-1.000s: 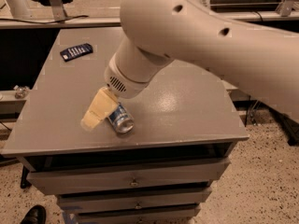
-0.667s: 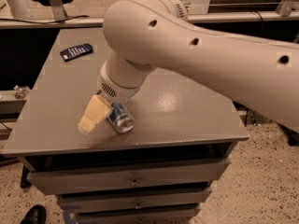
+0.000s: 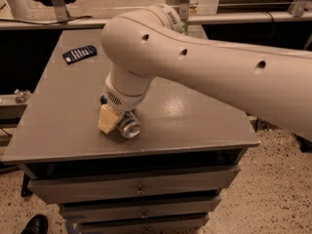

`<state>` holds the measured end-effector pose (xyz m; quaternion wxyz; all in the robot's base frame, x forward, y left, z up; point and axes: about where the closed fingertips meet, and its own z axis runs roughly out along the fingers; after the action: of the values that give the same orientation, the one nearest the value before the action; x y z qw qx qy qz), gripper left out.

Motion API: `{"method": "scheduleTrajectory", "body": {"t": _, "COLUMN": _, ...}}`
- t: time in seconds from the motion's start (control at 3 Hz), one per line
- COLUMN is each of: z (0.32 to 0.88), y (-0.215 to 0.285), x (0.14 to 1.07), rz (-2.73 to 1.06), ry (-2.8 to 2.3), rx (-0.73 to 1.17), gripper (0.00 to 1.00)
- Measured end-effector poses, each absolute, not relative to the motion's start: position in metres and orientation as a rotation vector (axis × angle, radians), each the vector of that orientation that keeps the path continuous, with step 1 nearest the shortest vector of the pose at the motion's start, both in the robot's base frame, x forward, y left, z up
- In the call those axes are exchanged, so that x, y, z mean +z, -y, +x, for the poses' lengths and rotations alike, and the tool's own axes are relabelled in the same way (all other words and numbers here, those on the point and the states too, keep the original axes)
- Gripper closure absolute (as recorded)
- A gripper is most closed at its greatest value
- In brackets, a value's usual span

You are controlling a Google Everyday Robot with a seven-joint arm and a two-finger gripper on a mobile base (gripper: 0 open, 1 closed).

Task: Pick redbull can

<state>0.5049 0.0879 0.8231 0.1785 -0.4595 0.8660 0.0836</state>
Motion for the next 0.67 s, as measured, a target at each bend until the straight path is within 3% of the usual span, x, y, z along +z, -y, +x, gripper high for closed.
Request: {"method": "scheduleTrajectory", "body": {"t": 0.67, "z": 0.545, "y": -0.067, "x": 0.842, "rz": -1.243, "ry": -2.462, "rx": 0.142, "gripper": 0.88}}
